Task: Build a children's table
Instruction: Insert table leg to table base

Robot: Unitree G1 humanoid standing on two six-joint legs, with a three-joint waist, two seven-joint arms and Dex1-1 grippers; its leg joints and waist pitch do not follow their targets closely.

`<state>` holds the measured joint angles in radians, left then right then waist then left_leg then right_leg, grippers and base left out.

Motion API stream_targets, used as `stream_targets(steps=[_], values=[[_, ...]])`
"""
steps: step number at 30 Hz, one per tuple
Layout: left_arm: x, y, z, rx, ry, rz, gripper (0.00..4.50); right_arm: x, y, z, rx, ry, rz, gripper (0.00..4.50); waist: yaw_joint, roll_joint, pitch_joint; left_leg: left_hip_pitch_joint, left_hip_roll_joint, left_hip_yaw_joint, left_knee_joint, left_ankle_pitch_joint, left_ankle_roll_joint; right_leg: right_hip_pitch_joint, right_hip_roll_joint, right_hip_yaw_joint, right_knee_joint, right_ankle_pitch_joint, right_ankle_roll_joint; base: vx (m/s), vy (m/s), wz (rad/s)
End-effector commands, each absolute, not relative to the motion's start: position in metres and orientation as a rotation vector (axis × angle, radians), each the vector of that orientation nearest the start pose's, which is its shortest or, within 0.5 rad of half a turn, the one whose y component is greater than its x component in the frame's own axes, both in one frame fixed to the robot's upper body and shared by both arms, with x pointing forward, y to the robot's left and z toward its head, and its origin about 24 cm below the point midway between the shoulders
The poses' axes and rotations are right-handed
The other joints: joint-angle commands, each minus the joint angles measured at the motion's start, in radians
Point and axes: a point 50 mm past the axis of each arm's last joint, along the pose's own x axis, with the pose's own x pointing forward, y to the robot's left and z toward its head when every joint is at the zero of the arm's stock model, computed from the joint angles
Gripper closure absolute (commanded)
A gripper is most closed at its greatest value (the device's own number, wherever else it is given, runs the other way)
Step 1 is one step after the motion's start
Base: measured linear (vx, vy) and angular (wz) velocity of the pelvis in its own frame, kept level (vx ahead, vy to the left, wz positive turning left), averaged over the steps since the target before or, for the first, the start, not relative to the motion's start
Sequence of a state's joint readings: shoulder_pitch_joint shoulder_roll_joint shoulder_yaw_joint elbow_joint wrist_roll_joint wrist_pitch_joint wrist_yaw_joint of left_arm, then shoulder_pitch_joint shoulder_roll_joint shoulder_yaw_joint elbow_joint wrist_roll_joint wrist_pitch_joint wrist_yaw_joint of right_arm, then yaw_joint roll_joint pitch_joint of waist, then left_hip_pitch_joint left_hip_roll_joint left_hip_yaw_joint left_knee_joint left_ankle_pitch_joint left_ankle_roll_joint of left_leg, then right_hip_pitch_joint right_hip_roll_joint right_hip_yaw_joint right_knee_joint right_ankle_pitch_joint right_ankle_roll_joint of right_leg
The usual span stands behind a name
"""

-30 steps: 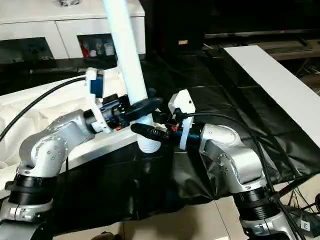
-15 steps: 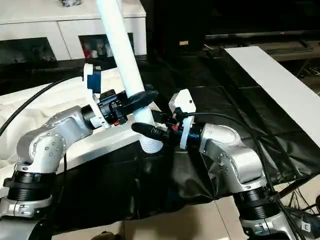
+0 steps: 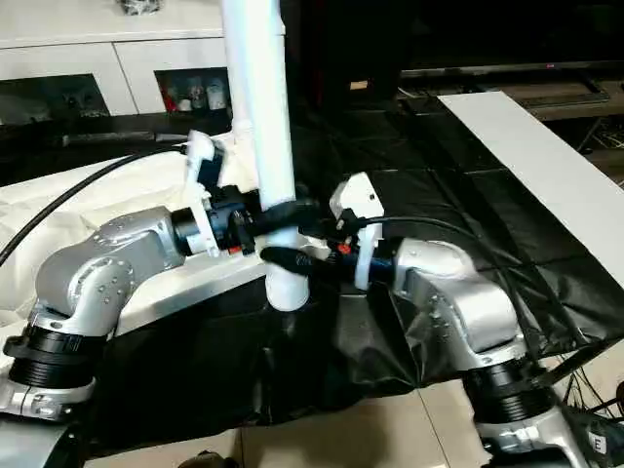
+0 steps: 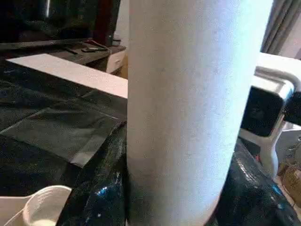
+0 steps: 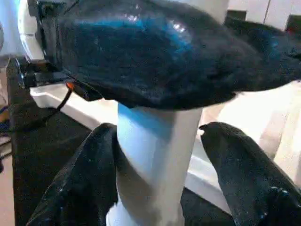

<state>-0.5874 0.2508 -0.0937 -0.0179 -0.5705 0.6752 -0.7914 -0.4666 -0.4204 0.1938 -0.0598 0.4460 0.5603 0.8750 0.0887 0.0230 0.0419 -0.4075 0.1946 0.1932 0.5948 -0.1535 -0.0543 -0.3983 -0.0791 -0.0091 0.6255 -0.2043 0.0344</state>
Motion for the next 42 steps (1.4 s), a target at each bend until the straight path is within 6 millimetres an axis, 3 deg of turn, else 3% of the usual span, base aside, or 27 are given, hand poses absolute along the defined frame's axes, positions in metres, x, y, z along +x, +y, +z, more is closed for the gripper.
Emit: stream_targets(steps=[1,4,8,13,29,31,36,39,42], values=[[0.304,0.08,0.171,-0.176,0.036,-1.22,2.57,0.292,-0.112,0.124,-0.068,0.225,1.187,1.03,0.0,-0.014,-0.064,0.033,0.02,-0.009,-0.059,-0.17,0.007,0.037,-0.035,0.016,-0.069,-0.095,-0.207,0.0,0.0,0.0],[0.304,0.079,0.171,-0.177,0.035,-1.225,2.57,0.291,-0.112,0.118,-0.079,0.26,1.19,0.93,0.0,-0.017,-0.064,0.033,0.02,-0.01,-0.06,-0.185,-0.001,0.038,-0.035,0.017,-0.072,-0.122,-0.2,0.0,0.0,0.0],[0.302,0.079,0.172,-0.174,0.037,-1.24,2.57,0.292,-0.112,0.117,-0.065,0.277,1.182,0.93,0.0,-0.012,-0.064,0.033,0.02,-0.01,-0.06,-0.193,-0.005,0.036,-0.035,0.017,-0.072,-0.136,-0.198,0.0,0.0,0.0],[0.302,0.078,0.171,-0.164,0.044,-1.255,2.57,0.295,-0.11,0.119,-0.053,0.275,1.184,0.93,0.0,-0.014,-0.066,0.033,0.019,-0.01,-0.059,-0.176,0.002,0.036,-0.034,0.016,-0.069,-0.1,-0.202,0.0,0.0,0.0],[0.3,0.076,0.171,-0.17,0.043,-1.277,2.57,0.294,-0.108,0.115,-0.034,0.296,1.209,2.17,0.0,-0.012,-0.066,0.033,0.02,-0.01,-0.059,-0.18,0.001,0.037,-0.034,0.016,-0.068,-0.102,-0.207,0.0,0.0,0.0],[0.299,0.076,0.171,-0.17,0.043,-1.281,2.57,0.294,-0.109,0.115,-0.036,0.298,1.206,2.49,0.0,-0.013,-0.066,0.032,0.02,-0.01,-0.058,-0.173,0.002,0.038,-0.034,0.016,-0.067,-0.089,-0.209,0.0,0.0,0.0],[0.301,0.076,0.166,-0.159,0.064,-1.26,2.57,0.296,-0.11,0.116,-0.027,0.276,1.181,2.61,0.0,-0.013,-0.066,0.034,0.02,-0.01,-0.058,-0.18,0.002,0.037,-0.034,0.016,-0.068,-0.097,-0.21,0.0,0.0,0.0],[0.304,0.08,0.167,-0.249,0.085,-1.244,1.87,0.297,-0.112,0.118,-0.016,0.255,1.15,2.62,0.0,-0.009,-0.067,0.034,0.019,-0.01,-0.058,-0.175,-0.003,0.036,-0.033,0.015,-0.066,-0.085,-0.214,0.0,0.0,0.0],[0.308,0.085,0.167,-0.241,0.074,-1.204,1.78,0.297,-0.114,0.119,-0.005,0.24,1.126,2.62,0.0,-0.009,-0.067,0.035,0.018,-0.01,-0.058,-0.183,-0.006,0.036,-0.033,0.015,-0.067,-0.09,-0.215,0.0,0.0,0.0]])
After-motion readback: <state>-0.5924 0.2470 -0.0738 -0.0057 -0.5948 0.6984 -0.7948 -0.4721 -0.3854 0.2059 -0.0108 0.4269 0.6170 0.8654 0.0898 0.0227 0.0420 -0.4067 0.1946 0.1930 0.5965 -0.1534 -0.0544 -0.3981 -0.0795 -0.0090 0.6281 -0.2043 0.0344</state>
